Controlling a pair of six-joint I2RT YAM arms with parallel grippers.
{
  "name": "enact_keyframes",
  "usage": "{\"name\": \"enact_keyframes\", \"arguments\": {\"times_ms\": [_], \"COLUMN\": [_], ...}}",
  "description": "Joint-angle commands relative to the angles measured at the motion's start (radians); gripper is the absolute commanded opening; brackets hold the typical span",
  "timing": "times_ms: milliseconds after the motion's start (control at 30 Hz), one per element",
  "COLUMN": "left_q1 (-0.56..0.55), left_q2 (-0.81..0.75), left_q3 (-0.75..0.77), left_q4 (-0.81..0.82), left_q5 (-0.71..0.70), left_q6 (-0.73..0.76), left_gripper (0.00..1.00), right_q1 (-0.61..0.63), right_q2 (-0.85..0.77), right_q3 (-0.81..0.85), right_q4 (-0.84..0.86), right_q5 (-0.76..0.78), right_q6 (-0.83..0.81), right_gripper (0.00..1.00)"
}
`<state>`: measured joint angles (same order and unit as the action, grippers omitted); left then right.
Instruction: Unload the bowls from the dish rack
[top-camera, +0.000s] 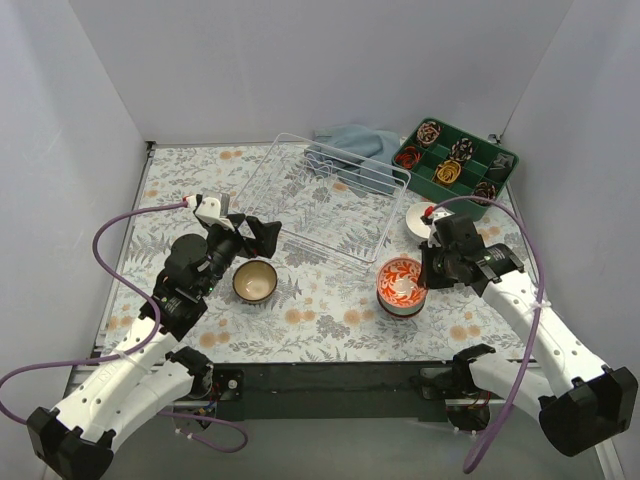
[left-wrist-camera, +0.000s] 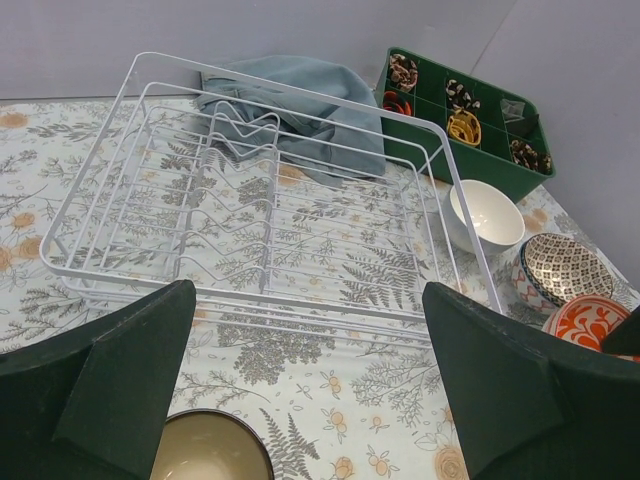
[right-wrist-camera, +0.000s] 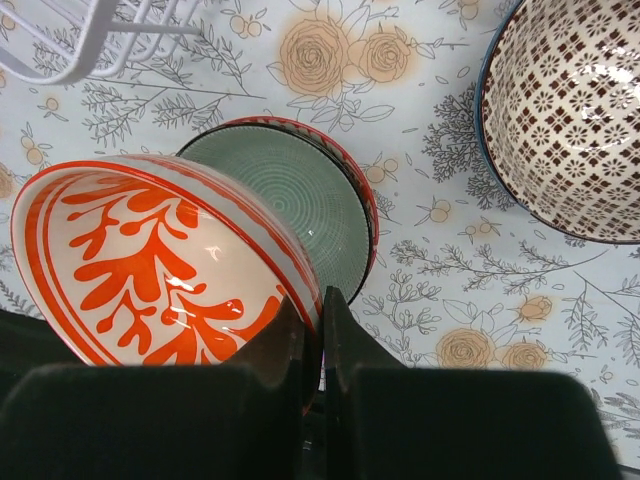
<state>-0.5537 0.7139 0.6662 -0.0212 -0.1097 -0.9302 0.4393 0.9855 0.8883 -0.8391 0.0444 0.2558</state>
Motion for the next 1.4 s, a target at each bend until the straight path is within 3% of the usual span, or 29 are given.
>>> {"name": "enact_keyframes", "arguments": {"times_ms": [0,467,533,567,667,967,1367], "left_q1": [0.000,0.000,-0.002,-0.002,-0.002,-0.002,0.034], "left_q2": [0.002,-0.002,-0.002,-0.002,-0.001,0.005,0.097], "left_q3": [-0.005,-0.008,-0.008,-0.008,-0.008,-0.005,0.068], "left_q4": [0.015,0.014,0.014,0.014,0.015,0.014,-0.039], "left_q5": [-0.022,-0.035,-0.036,-0.036,-0.035,-0.045,-0.146], "left_q6": [0.021,0.028,0.030,0.030,0.030,0.024,-0.013], "left_gripper": [0.98,0.98,0.98,0.98,0.98,0.98,0.98], "right_q1": [-0.069,-0.140,-0.142,-0.142,-0.142,-0.142,-0.143], "right_q2": [-0.025,0.016,0.018,0.019,0.015,-0.011,-0.071], "right_q3": [-0.032,-0.164,-0.167,-0.169,-0.170,-0.150,-0.025], "right_q4": [0.055,0.173,0.178,0.181,0.184,0.166,0.218], "right_q5": [-0.141,-0.192,-0.184,-0.181,-0.170,-0.100,0.066], "right_q6": [-0.062,-0.092,-0.092,-0.090,-0.084,-0.056,-0.018], "right_gripper": [0.01,0.03,0.11,0.20,0.37,0.76,0.96]}}
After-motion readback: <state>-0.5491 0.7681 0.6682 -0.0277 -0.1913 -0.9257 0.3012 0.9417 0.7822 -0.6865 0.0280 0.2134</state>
